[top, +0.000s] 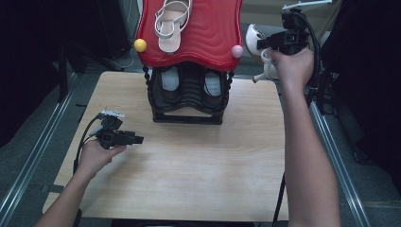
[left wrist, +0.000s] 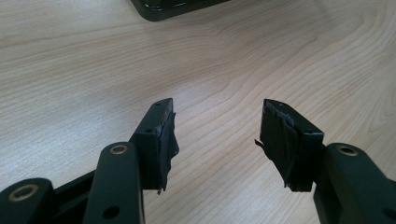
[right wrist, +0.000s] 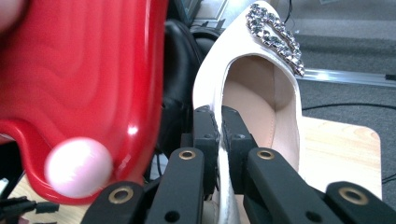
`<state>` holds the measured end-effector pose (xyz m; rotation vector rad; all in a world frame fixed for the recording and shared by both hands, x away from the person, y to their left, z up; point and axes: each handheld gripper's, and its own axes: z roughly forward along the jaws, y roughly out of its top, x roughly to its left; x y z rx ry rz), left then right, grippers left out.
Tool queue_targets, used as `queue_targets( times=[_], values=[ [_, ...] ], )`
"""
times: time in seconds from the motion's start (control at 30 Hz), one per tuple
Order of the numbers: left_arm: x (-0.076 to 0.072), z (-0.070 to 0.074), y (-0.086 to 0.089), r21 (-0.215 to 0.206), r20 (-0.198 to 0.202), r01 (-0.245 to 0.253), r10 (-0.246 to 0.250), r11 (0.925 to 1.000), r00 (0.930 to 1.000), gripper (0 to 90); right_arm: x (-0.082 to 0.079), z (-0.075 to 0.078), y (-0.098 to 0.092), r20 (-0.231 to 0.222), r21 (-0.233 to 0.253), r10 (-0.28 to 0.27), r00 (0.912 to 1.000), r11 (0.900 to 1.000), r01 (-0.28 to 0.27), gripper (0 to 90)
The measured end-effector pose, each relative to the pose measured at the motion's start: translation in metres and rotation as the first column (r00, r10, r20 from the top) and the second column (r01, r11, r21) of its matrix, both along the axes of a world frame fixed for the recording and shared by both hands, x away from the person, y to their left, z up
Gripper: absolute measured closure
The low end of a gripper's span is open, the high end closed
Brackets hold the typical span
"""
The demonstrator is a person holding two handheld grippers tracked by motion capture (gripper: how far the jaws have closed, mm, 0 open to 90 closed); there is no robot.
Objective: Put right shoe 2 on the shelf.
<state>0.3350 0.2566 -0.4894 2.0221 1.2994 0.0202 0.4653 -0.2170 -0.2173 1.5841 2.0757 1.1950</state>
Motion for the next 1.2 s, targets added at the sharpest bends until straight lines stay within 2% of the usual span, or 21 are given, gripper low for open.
queue_targets(
  times=[0.27, 0.43, 0.53, 0.8, 0.9, 1.2],
  values=[
    [-0.001, 0.000, -0.001, -0.005, 0.003, 0.005, -0.005, 1.0000, 1.0000, 45.4, 0.000, 0.030, 0.003, 0.023, 0.009, -0.010, 0.9997, 1.000, 0.010, 88.5],
    [-0.002, 0.001, -0.003, -0.015, 0.014, 0.020, -0.020, 0.9997, 0.9997, 45.5, -0.003, 0.049, 0.006, 0.058, 0.020, -0.014, 0.9982, 1.000, 0.012, 88.5],
    [-0.001, 0.000, -0.004, -0.005, 0.007, 0.020, -0.020, 0.9998, 0.9998, 45.4, -0.004, 0.060, 0.010, 0.070, 0.021, -0.005, 0.9975, 1.000, 0.004, 88.5],
    [-0.002, 0.000, -0.005, -0.004, 0.009, 0.025, -0.025, 0.9997, 0.9996, 45.4, -0.004, 0.087, 0.044, 0.111, -0.005, 0.048, 0.9927, 0.999, -0.048, 88.4],
    [-0.002, 0.000, -0.006, -0.002, 0.011, 0.028, -0.028, 0.9996, 0.9995, 45.4, -0.001, 0.093, 0.058, 0.118, -0.024, 0.060, 0.9912, 0.998, -0.058, 88.5],
    [-0.001, 0.000, -0.006, -0.003, 0.010, 0.035, -0.035, 0.9994, 0.9993, 45.4, 0.008, 0.100, 0.095, 0.128, -0.036, 0.093, 0.9874, 0.995, -0.089, 88.4]
  ],
)
